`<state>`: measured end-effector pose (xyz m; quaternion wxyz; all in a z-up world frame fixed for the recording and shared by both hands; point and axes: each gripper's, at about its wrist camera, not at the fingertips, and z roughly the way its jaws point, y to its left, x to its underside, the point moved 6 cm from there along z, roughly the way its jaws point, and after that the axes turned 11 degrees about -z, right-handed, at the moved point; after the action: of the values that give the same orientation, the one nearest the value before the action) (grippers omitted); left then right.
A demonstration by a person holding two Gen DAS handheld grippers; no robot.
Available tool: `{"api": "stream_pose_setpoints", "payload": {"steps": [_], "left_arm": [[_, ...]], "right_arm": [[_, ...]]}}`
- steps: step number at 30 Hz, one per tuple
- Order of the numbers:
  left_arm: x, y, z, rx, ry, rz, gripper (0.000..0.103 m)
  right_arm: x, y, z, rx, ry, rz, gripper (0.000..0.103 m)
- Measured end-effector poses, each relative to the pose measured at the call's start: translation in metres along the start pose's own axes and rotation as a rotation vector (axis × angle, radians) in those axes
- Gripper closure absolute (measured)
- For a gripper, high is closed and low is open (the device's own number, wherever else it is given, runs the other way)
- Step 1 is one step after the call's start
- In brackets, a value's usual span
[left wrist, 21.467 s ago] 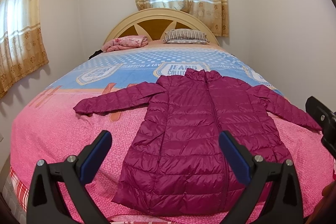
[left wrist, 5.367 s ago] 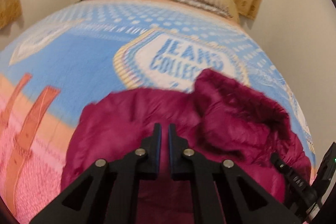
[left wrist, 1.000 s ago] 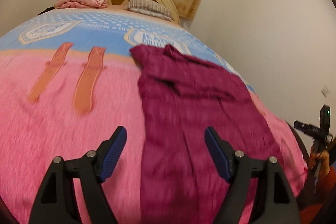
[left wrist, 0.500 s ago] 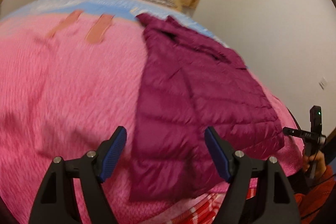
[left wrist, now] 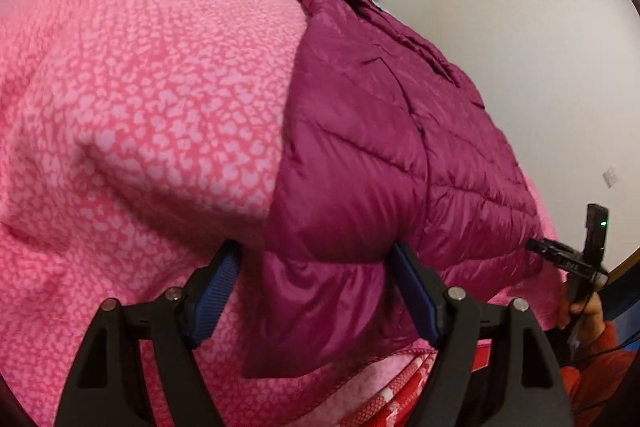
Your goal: Fold large clothes
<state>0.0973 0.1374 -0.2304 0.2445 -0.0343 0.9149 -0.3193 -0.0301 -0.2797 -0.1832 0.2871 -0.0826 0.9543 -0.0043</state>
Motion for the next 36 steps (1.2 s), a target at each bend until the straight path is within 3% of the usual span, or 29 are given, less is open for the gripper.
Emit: {"api": "stream_pose_setpoints", "payload": {"steps": [2,3,5,6,7,8,10,12,18,24,29,33,36], "left_arm": [[0.000,0.000,-0.004,0.032,0.003,-0.005,0.026],[0.001,-0.002,-0.008,0.049,0.002,0.001,0.033],[0.004,-0.008,-0.014,0.095,0.002,0.018,0.058],[0.004,-0.009,-0.016,0.105,0.004,0.016,0.062],[0.005,-0.010,-0.018,0.115,0.004,0.015,0.075],[0.005,-0.012,-0.020,0.127,0.002,0.016,0.086],[0.006,-0.021,-0.028,0.147,-0.010,0.034,0.090],[0.005,-0.033,-0.033,0.152,-0.020,0.062,0.092],[0.001,-0.065,-0.073,0.238,-0.083,0.140,0.094],[0.018,-0.093,-0.113,0.423,-0.092,0.226,0.094],[0.034,-0.115,-0.144,0.514,-0.108,0.324,0.094],[-0.001,-0.123,-0.148,0.505,-0.155,0.246,0.094],[-0.045,-0.126,-0.141,0.437,-0.170,0.169,0.094]], "right_arm": [[-0.002,-0.002,0.002,0.011,0.001,0.003,0.035],[-0.002,-0.001,0.003,0.018,0.008,-0.007,0.035],[-0.002,0.003,0.007,0.015,0.023,-0.042,0.035],[0.001,0.007,0.009,-0.023,0.037,-0.049,0.056],[0.003,0.008,0.013,-0.069,0.051,-0.023,0.072],[0.006,0.007,0.013,-0.111,0.050,0.026,0.081],[0.008,0.003,0.009,-0.135,0.021,0.072,0.087],[0.007,0.002,0.001,-0.163,-0.016,0.111,0.094],[-0.002,-0.002,-0.043,-0.258,-0.145,0.175,0.097],[0.003,-0.008,-0.086,-0.301,-0.219,0.219,0.098],[0.020,-0.014,-0.126,-0.350,-0.262,0.269,0.098],[0.006,-0.025,-0.150,-0.410,-0.331,0.328,0.098],[-0.029,-0.042,-0.150,-0.428,-0.365,0.347,0.098]]}}
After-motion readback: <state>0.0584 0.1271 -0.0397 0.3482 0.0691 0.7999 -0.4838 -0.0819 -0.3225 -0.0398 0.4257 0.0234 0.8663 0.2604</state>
